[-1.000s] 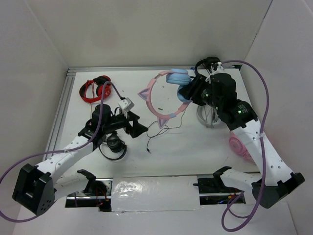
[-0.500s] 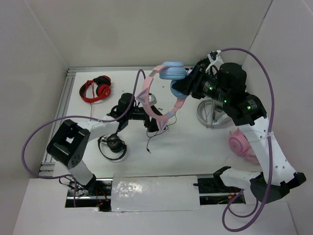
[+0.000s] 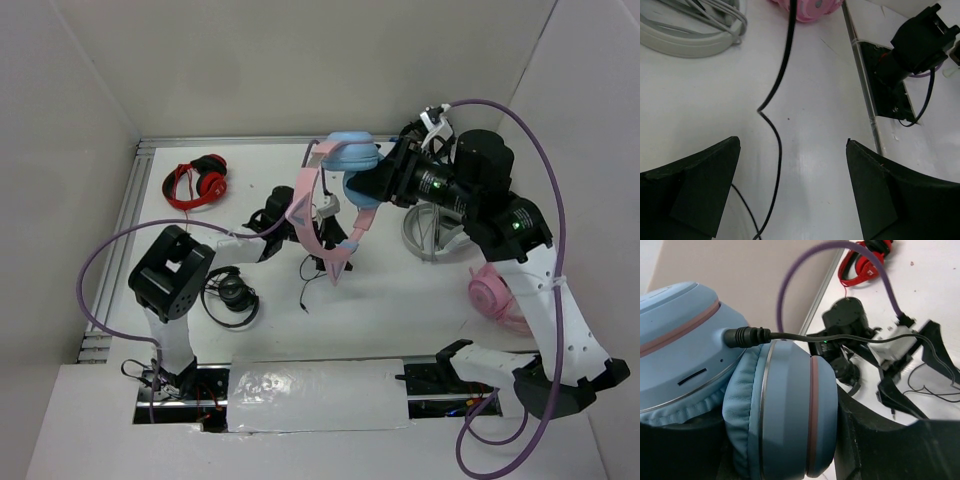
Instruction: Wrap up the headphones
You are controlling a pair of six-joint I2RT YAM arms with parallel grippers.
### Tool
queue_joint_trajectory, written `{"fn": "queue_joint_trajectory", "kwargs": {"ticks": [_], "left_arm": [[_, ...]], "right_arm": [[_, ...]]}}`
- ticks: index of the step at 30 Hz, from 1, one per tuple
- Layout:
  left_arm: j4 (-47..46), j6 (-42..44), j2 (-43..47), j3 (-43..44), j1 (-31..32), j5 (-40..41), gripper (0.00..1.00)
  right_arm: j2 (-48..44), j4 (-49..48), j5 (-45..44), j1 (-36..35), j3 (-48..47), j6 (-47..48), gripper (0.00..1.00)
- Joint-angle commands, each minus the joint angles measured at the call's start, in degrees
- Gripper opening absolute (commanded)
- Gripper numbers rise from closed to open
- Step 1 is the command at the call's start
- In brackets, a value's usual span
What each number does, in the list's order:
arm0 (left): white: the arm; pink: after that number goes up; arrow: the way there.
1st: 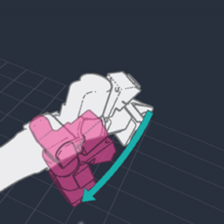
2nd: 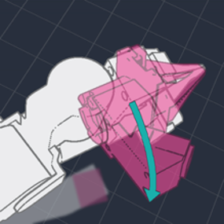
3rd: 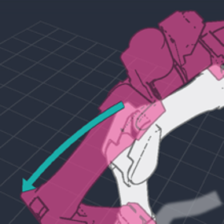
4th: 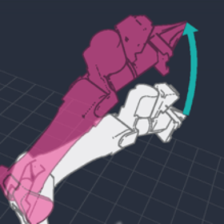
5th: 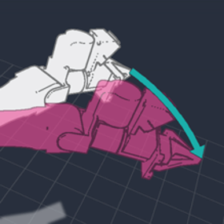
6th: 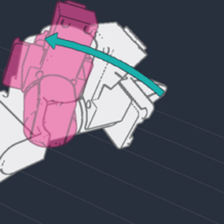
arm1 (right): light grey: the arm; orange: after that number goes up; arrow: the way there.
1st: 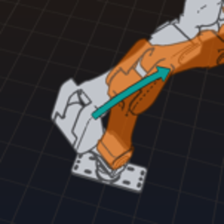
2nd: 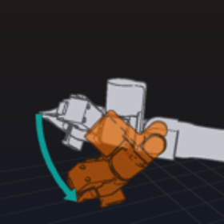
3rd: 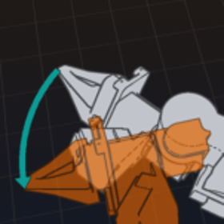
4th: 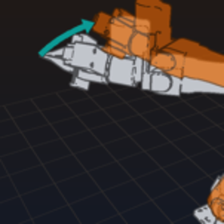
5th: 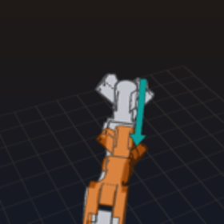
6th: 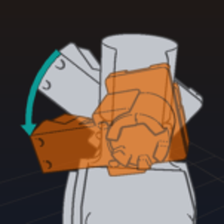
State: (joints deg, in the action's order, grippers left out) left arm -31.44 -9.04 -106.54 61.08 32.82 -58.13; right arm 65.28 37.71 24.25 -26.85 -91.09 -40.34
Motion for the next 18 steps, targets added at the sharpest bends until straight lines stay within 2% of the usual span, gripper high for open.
{"fn": "queue_joint_trajectory", "kwargs": {"ticks": [1, 6, 8, 10, 11, 12, 15, 16, 18], "left_arm": [[-4.5, -0.1, 0.2, -1.4, 2.0, -1.0, 0.99], [-4.2, -1.2, -1.2, -0.6, 2.8, -2.3, 0.99], [-2.5, -1.8, -1.9, 0.2, 2.8, -3.1, 0.91], [-0.2, -2.3, -1.3, 0.1, 2.8, -3.0, 0.52], [0.2, -2.7, -0.7, -0.3, 2.8, -0.8, 0.19], [0.4, -3.5, 0.8, -1.8, 2.8, 0.7, 0.00], [1.5, -4.1, 4.5, -5.3, 2.8, 7.0, 0.00], [2.9, -4.1, 5.5, -6.1, 2.7, 8.3, 0.00], [4.1, -4.8, 8.6, -8.2, 2.8, 10.6, 0.00]], "right_arm": [[-1.8, -6.8, 3.0, 0.3, -3.7, -3.2, 0.00], [-1.6, -6.1, 1.1, 0.8, -8.1, -4.1, 0.00], [-1.8, -4.9, -1.3, 1.1, -9.5, -4.1, 0.00], [-2.3, -4.3, -5.6, 1.7, -9.7, -4.0, 0.00], [-2.7, -4.0, -7.1, 2.0, -9.0, -4.2, 0.00], [-3.0, -4.1, -8.2, 2.3, -8.3, -4.1, 0.00], [-3.1, -3.3, -12.7, 5.2, -6.3, -5.0, 0.00], [-3.1, -1.6, -18.0, 6.4, -5.9, -5.8, 0.00], [-3.4, -1.4, -22.7, 7.9, -4.5, -8.5, 0.00]]}}
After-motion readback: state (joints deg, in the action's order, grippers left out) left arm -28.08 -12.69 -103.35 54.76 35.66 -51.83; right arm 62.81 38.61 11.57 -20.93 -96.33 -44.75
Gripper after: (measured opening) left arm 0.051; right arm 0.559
